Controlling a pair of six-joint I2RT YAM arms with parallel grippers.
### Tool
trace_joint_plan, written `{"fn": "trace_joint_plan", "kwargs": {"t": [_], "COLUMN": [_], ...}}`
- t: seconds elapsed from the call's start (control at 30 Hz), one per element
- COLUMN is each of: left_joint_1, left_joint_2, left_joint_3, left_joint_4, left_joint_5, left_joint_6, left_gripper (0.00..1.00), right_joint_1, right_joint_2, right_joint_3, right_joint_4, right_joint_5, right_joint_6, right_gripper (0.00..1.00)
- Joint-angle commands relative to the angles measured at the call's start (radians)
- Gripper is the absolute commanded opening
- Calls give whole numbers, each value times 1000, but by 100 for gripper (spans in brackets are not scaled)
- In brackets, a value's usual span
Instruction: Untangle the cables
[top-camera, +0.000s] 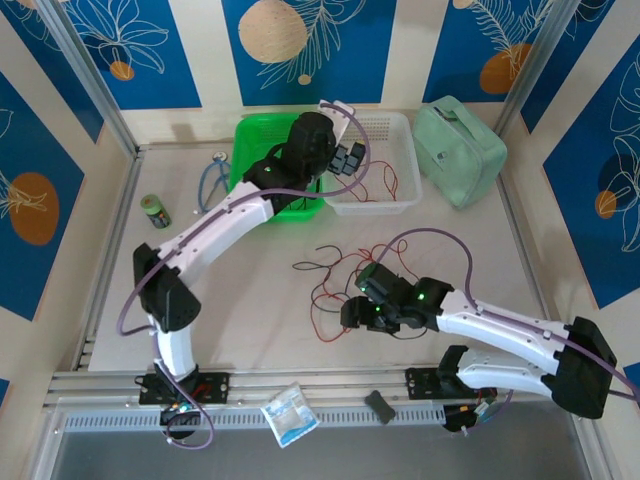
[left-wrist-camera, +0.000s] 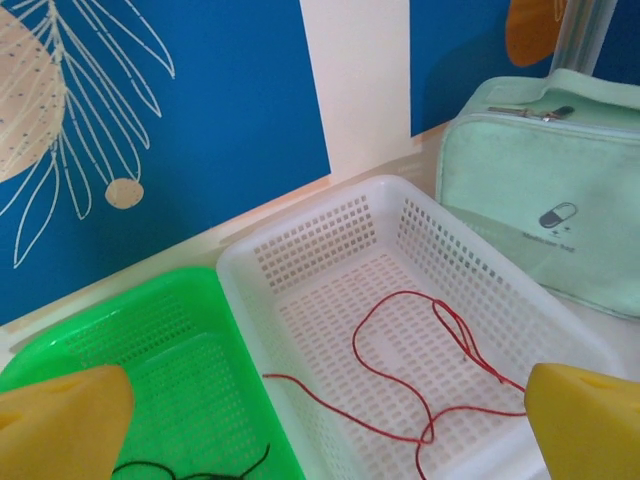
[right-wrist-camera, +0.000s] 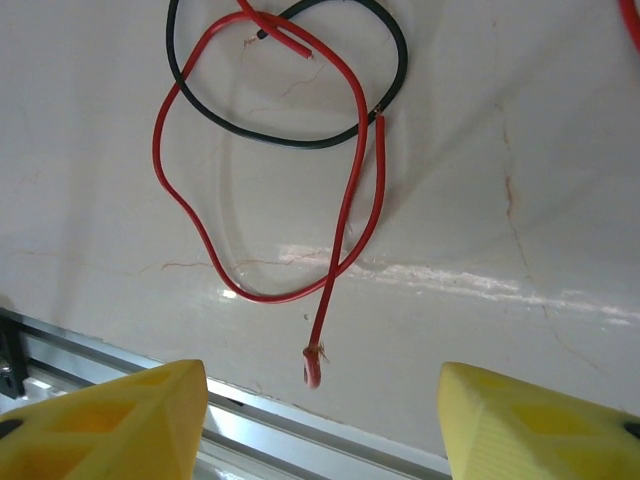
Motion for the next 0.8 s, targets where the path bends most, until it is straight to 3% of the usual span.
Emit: {"fn": "trace_joint_plan", "kwargs": {"t": [0.0,0.27,0.63,0.77], "left_joint_1": [-4,-5,-5,-7], "left_joint_2": [-82,-264,-463,-520], "left_joint_3": [-56,-269,-492,-565], "left_joint_4": [-90,-133,-204,-234], "left_joint_5": [12,20,24,32], "left_joint_6": [-57,-143,-259,-306], "left_gripper": [100,100,100,100], "right_joint_1": [15,16,19,25], "right_joint_2": [26,42,75,68], "right_joint_3": [25,27,34,48], "right_joint_4": [13,27,62,56], "right_joint_5": [36,70,60,61], "right_joint_6": [23,30,28,27], "right_gripper": [58,40,25,11]}}
